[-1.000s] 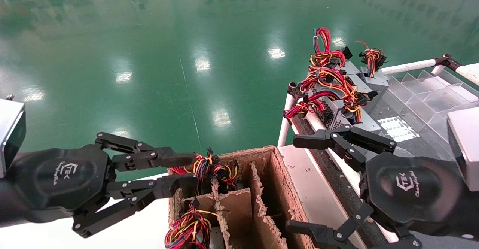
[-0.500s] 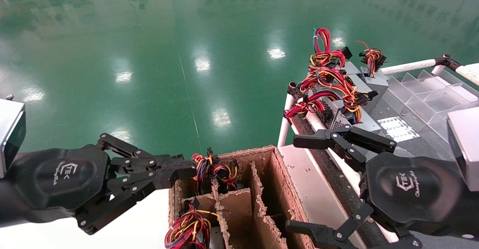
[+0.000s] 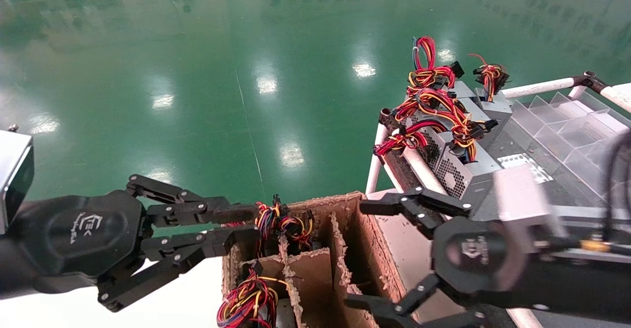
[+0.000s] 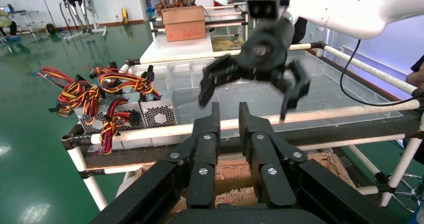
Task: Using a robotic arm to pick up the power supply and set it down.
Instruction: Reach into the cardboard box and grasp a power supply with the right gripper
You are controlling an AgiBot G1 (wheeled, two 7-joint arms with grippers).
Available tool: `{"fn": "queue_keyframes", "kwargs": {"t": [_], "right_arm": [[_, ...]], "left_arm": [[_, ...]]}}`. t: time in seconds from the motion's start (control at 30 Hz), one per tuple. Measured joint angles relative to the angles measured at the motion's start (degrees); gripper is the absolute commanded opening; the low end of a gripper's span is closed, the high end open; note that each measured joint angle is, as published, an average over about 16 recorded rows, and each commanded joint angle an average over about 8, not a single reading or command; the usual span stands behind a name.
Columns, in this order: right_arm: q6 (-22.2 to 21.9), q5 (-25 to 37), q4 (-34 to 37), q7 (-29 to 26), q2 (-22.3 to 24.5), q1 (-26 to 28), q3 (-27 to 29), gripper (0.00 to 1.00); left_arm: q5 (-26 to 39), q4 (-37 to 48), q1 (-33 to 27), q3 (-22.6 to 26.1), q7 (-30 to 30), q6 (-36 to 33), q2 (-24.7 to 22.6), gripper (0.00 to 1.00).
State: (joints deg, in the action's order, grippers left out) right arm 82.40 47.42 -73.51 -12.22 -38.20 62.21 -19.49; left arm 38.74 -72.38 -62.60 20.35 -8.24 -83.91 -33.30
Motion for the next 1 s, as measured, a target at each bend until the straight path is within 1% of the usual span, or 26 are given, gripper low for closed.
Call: {"fn": "queue_keyframes", "kwargs": {"t": [0.23, 0.4, 0.73, 1.0], "right_arm": [[-0.92, 2.25, -0.67, -0.38, -1.29, 0.30, -1.49, 1.00], [-1.40, 4.28, -1.47, -0.02, -3.59, 0.55, -3.04, 1.00], [-2.79, 12.06, -2.15, 0.03, -11.74, 2.47, -8.95, 1.00], [-3.86, 18.67, 0.75, 0.42, -17.99, 4.86, -13.41, 1.00]], "left_arm": [[-0.01, 0.01, 0.00, 0.00, 0.00, 0.01, 0.00, 1.00], [-0.01, 0.01, 0.00, 0.00, 0.01, 0.01, 0.00, 1.00], [-0.01, 0.02, 0.00, 0.01, 0.01, 0.01, 0.00, 1.00], [-0.01, 0.02, 0.00, 0.01, 0.01, 0.01, 0.01, 1.00]]}}
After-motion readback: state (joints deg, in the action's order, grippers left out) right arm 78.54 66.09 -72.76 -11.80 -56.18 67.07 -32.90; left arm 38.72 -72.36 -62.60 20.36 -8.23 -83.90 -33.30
